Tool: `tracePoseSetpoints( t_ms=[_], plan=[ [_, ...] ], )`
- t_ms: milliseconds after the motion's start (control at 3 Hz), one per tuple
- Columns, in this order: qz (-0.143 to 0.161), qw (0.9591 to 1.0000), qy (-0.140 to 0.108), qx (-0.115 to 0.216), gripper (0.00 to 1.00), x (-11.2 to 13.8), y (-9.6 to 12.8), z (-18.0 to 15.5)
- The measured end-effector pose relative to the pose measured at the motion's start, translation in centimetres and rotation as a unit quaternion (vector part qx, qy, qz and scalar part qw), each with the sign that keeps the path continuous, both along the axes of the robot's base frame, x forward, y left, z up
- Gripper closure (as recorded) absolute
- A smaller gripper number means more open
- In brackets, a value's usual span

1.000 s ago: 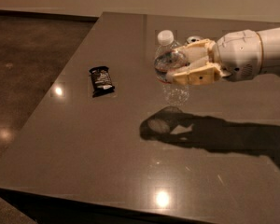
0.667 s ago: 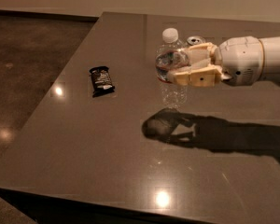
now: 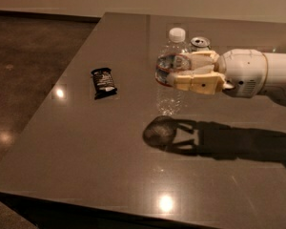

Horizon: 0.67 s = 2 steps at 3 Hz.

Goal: Place water bottle upright

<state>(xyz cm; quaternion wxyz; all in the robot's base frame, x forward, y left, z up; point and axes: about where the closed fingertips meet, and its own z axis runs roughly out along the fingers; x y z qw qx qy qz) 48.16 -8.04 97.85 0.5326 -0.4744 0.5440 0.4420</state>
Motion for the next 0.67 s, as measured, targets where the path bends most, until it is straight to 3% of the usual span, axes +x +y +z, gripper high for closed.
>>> tracePoseSetpoints(
  t_ms=[667],
  plan=[
    [0.023,0.9988,-0.003,0.043,1.00,-1.35,1.35,1.14]
  ],
)
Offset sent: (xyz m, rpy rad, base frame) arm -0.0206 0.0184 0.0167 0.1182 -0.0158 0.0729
